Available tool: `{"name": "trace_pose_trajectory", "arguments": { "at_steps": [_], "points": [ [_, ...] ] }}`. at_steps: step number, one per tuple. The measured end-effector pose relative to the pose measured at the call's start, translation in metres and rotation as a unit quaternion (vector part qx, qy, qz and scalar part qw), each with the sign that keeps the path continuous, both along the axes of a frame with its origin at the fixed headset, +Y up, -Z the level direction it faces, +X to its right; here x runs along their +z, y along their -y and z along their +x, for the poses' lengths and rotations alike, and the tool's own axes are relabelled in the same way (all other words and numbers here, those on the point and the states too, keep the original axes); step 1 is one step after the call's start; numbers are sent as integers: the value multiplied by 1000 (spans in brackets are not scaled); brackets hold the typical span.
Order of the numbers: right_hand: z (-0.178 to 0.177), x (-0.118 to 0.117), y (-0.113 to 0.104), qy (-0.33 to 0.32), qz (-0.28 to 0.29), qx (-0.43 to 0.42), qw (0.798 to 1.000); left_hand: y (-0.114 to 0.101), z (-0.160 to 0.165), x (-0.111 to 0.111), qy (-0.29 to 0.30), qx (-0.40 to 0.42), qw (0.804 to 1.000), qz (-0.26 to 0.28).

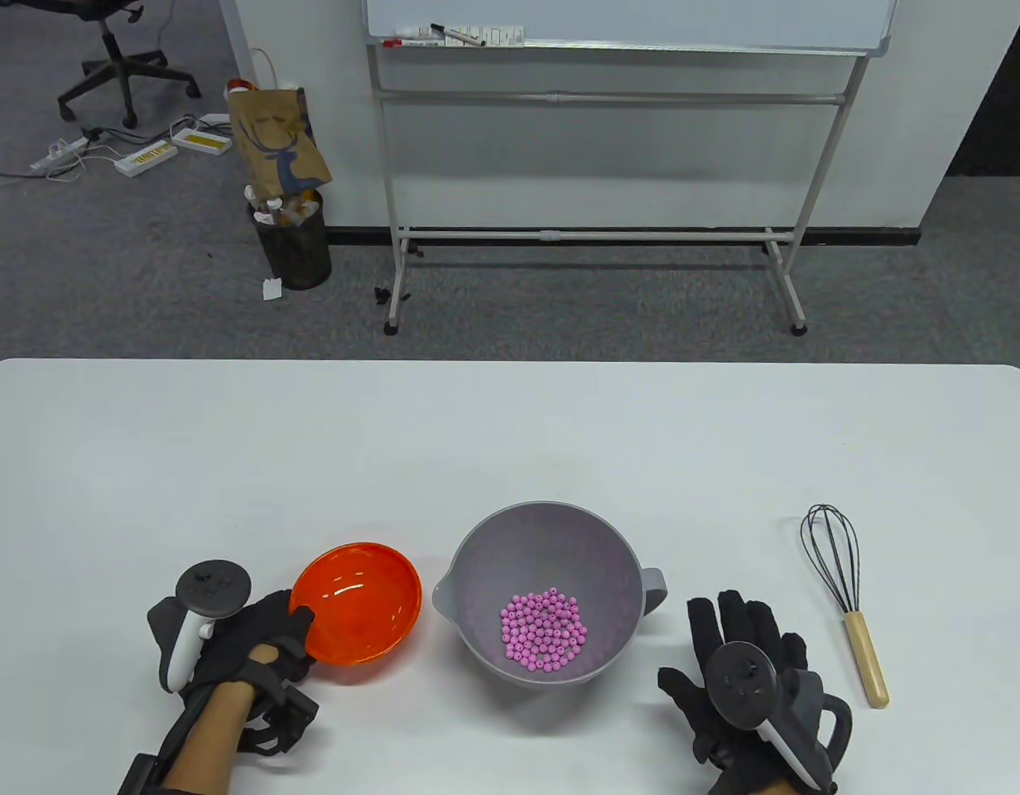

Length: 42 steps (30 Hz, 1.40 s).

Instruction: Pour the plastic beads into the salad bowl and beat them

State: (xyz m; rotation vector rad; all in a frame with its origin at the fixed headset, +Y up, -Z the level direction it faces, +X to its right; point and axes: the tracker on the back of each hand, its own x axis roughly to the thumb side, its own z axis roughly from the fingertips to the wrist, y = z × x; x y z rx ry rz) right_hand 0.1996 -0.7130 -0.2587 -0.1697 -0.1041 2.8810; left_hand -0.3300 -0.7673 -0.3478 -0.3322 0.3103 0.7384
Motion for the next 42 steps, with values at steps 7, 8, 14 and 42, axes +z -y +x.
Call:
{"name": "trace_pose_trajectory", "arguments": {
  "at_steps": [7,8,14,42],
  "points": [
    [-2,0,1,-1,-2,5,1000,1,1,2,17,-19,1000,0],
    [-2,0,1,0,-2,5,1000,-1,1,3,21,-27,999,-3],
    [0,0,0,4,1,1,1000,-32,7,10,29,-138,988,58],
    [3,2,-3,19,7,-6,1000,-62,101,56,217,-342,870,283]
  ]
}}
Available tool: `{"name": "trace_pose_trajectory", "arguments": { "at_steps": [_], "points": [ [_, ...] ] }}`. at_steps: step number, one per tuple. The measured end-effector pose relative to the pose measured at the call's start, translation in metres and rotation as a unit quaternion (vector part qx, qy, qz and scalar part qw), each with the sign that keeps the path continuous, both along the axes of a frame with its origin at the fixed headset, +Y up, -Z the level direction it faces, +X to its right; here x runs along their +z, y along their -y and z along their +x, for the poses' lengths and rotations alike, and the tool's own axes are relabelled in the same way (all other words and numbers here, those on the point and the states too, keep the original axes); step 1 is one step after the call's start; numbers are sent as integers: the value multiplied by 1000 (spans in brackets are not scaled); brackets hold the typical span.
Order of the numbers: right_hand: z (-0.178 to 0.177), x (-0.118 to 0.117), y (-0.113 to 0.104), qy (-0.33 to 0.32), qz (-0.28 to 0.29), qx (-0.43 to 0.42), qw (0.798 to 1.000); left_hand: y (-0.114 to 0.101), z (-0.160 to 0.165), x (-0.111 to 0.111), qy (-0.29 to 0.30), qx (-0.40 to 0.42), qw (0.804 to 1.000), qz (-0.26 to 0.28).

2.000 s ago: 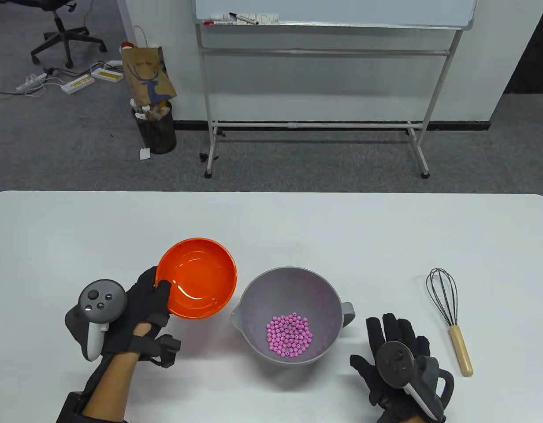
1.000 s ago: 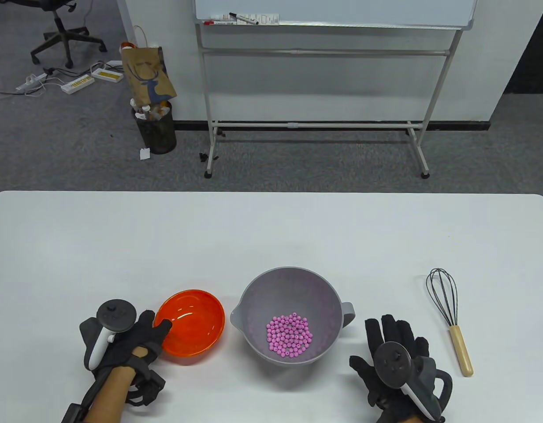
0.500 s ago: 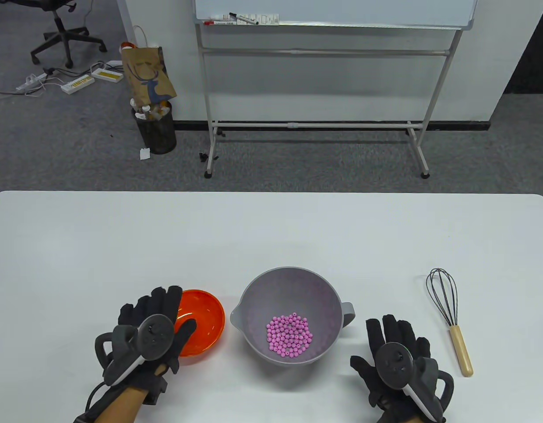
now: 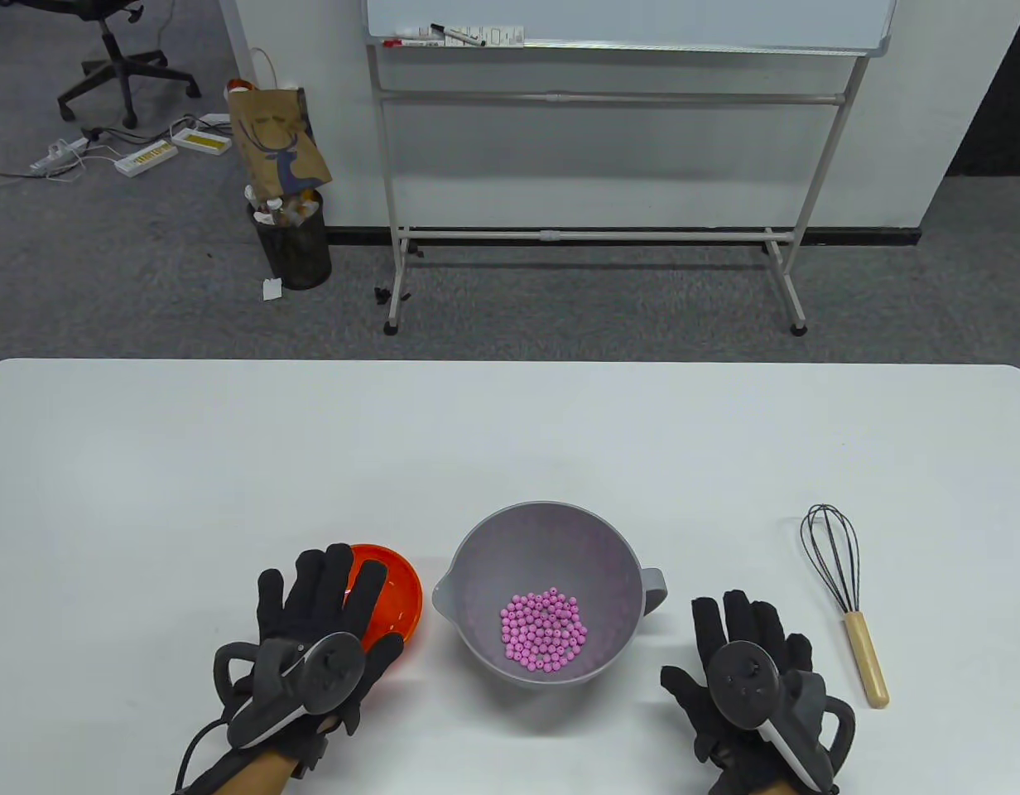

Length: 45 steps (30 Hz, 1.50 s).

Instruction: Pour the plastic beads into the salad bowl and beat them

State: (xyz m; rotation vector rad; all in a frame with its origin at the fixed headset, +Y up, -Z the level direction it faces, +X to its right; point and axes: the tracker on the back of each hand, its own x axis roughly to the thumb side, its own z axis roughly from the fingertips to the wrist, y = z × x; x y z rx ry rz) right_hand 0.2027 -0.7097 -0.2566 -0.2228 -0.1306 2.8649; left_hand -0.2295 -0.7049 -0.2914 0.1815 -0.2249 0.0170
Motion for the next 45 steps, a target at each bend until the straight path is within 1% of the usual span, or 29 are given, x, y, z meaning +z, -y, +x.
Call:
{"name": "trace_pose_trajectory", "arguments": {
  "at_steps": [4,5,8,10,13,16,18,21,23,25,26,29,30,31,32,34,36,38,39,41,42,43,44,45],
  "points": [
    [6,2,-10,19,17,-7,1000,1,-1,1,2,9,1000,-10],
    [9,2,-13,32,23,-6,999,1,-1,2,3,12,1000,-10],
    [19,-1,-20,61,19,5,998,1,-1,3,5,15,1000,-11],
    [32,-8,-26,96,23,-2,995,1,-1,3,6,14,1000,-13],
    [54,-20,-25,156,10,-2,988,3,-2,3,7,14,1000,-21],
    [80,-30,-17,217,-10,15,976,3,-4,2,4,14,1000,-23],
    [98,-34,-10,256,-25,9,966,3,-5,1,2,17,1000,-25],
    [125,-36,9,316,-58,9,947,4,-6,1,1,16,1000,-26],
    [137,-35,23,337,-84,12,938,4,-6,1,0,15,999,-28],
    [144,-33,36,344,-104,10,933,5,-6,0,0,15,999,-30],
    [147,-33,43,345,-124,12,930,6,-6,0,0,14,999,-31],
    [151,-36,52,351,-178,16,919,7,-6,-1,-2,11,999,-34],
    [151,-36,54,353,-179,17,918,7,-6,-1,-2,11,999,-34],
    [151,-37,54,353,-168,11,920,7,-6,-1,-3,10,999,-36],
    [150,-37,54,361,-163,18,918,7,-6,-1,-4,11,999,-37],
    [149,-38,55,361,-176,30,915,7,-6,-1,-5,12,999,-39],
    [148,-37,55,362,-176,29,915,7,-7,-1,-6,12,999,-40],
    [147,-34,48,364,-152,9,919,7,-8,-1,-8,14,999,-43],
    [146,-32,42,362,-126,-2,923,7,-8,-1,-8,14,999,-44],
    [142,-27,28,344,-57,-37,936,6,-10,-1,-10,16,999,-45],
    [139,-26,23,336,-36,-46,940,6,-10,-1,-10,17,999,-46],
    [133,-22,13,322,4,-55,945,7,-10,-1,-11,19,999,-48],
    [130,-19,8,313,28,-59,948,7,-10,-1,-11,20,999,-48],
    [126,-14,1,296,70,-73,950,6,-10,-1,-11,22,999,-49]
  ]
}}
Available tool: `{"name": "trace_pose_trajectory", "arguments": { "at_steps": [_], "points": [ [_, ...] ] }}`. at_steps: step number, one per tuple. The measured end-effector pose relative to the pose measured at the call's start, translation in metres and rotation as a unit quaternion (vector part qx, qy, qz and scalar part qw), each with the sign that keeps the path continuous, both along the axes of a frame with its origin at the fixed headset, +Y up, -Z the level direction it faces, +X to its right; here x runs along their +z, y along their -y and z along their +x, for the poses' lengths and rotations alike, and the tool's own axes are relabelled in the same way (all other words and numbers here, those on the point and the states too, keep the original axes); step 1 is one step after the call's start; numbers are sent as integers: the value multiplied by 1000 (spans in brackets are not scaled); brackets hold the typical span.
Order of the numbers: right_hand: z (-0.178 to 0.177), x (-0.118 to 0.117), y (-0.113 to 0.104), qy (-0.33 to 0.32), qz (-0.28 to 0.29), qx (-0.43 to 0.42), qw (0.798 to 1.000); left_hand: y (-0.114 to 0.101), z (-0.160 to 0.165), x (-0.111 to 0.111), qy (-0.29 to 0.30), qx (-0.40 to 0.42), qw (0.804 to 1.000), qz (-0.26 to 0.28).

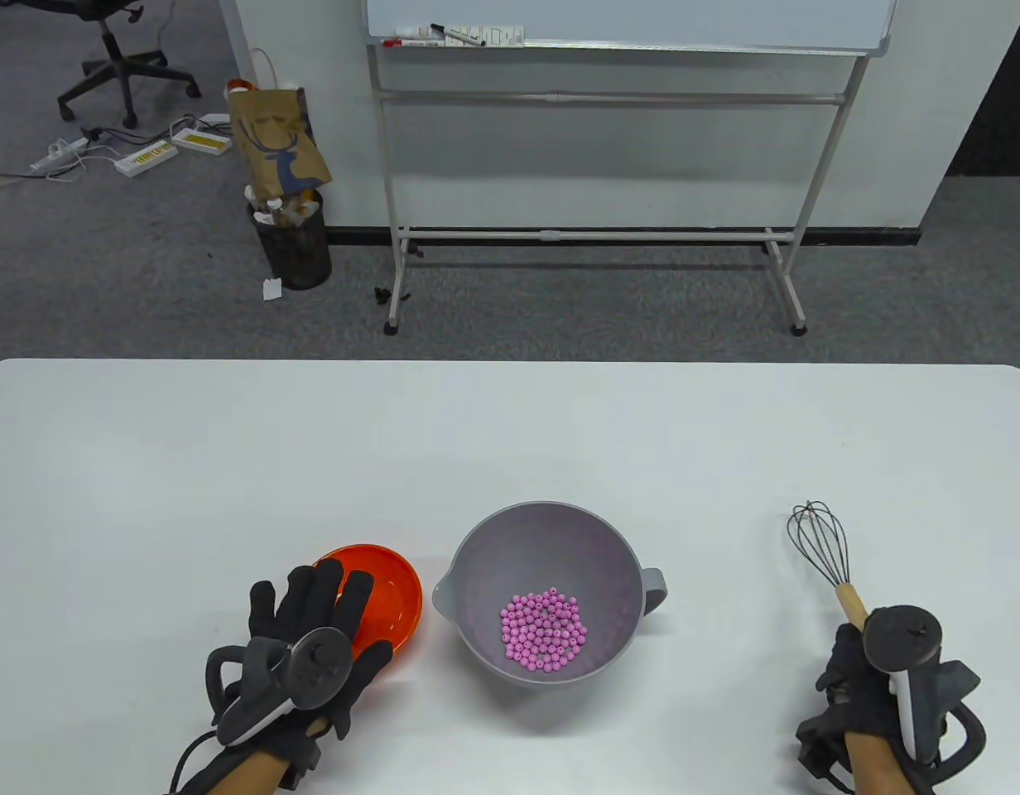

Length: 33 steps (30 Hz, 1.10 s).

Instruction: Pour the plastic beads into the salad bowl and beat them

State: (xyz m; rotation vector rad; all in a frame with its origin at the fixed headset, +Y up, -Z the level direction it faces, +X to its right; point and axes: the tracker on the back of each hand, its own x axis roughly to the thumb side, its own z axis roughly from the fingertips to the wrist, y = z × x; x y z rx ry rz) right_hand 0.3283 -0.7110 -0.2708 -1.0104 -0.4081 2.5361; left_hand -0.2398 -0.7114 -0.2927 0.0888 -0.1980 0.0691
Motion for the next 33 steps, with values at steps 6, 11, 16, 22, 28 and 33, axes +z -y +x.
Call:
{"name": "trace_pose_trajectory", "arguments": {
  "at_steps": [6,11,16,22,28,33],
  "points": [
    [-22,22,-42,-97,200,-59,973,-15,-3,-4,1,124,992,-27],
    [-63,31,-88,-186,273,-60,942,-37,5,-22,-5,238,969,-73],
    [-124,19,-108,-318,268,-34,909,-38,31,-45,-28,236,965,-108],
    [-189,-11,-88,-382,163,13,910,-10,61,-59,-34,215,965,-147],
    [-196,-6,-77,-349,169,104,916,7,66,-58,-17,339,928,-150],
    [-197,5,-82,-348,169,147,910,6,70,-55,-22,325,938,-120]
  ]
}}
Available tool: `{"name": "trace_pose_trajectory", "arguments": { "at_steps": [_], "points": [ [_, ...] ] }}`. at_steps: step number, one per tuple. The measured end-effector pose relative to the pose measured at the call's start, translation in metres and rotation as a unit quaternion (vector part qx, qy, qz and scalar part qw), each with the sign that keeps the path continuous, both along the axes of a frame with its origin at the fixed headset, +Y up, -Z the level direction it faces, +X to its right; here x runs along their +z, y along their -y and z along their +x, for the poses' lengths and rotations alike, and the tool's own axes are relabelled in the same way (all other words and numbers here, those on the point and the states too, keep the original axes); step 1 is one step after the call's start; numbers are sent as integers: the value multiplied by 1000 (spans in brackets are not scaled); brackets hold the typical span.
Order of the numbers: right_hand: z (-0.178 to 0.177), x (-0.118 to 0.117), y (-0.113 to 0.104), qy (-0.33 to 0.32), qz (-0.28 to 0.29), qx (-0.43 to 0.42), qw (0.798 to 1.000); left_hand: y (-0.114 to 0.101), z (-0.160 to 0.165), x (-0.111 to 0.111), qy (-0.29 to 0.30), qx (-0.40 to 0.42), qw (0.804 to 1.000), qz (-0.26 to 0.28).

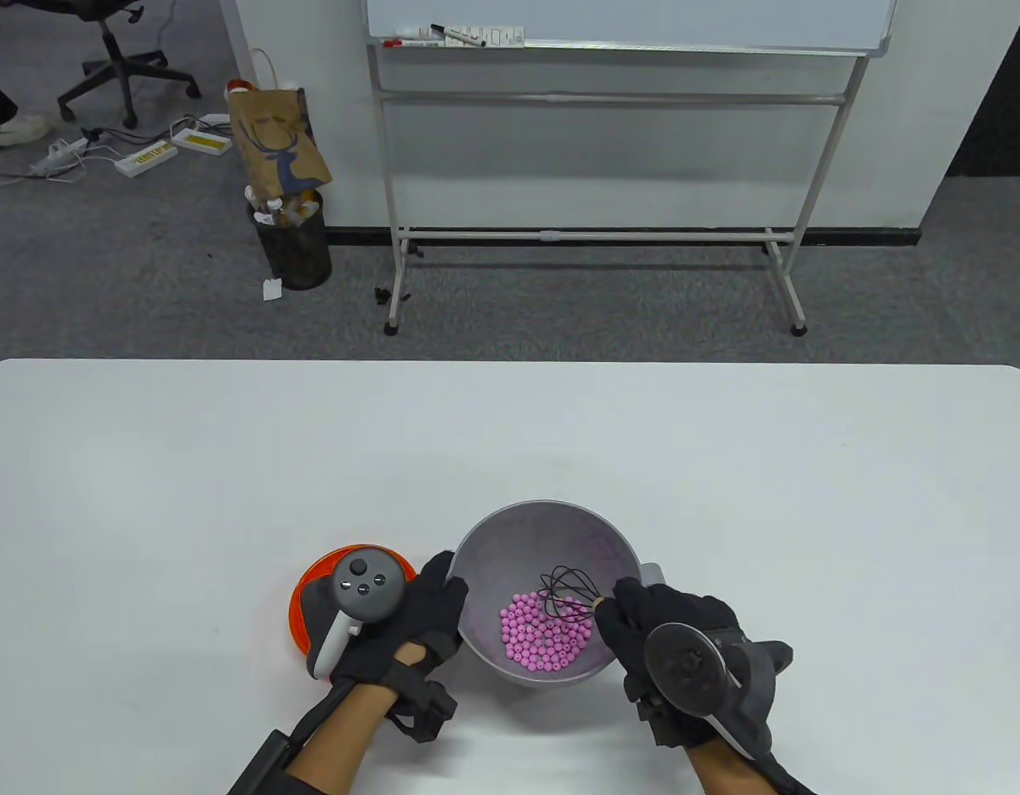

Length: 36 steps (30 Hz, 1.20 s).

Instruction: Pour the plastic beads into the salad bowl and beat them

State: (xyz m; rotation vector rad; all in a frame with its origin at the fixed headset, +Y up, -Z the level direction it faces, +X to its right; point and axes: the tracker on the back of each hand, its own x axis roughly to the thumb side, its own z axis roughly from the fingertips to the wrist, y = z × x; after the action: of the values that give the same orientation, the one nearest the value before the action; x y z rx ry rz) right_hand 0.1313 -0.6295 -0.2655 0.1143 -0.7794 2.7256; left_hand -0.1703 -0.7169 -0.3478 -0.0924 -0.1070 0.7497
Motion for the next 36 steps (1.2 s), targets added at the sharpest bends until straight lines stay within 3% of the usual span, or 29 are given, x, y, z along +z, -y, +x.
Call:
{"name": "trace_pose_trajectory", "arguments": {
  "at_steps": [2,4,7,11,13,16,25,30,36],
  "points": [
    [-6,6,-4,-34,-9,33,999,1,1,2,-7,2,1000,11],
    [-8,7,-6,-43,-19,15,999,1,1,2,-9,0,1000,13],
    [-7,4,-7,-67,-54,-38,996,1,1,2,-11,-4,1000,17],
    [-2,-7,9,-68,-95,-134,984,2,1,2,-13,-3,1000,20],
    [1,-9,18,-44,-83,-170,981,2,2,3,-13,-2,1000,19],
    [2,-11,22,-3,-48,-132,990,1,2,3,-12,-6,1000,23],
    [-4,3,9,24,8,-14,1000,2,2,4,-15,-2,1000,25],
    [-10,8,0,-22,-16,45,999,4,2,5,-22,-5,999,38],
    [-5,6,-2,-61,-84,-61,993,4,2,5,-21,-7,999,37]
  ]
}}
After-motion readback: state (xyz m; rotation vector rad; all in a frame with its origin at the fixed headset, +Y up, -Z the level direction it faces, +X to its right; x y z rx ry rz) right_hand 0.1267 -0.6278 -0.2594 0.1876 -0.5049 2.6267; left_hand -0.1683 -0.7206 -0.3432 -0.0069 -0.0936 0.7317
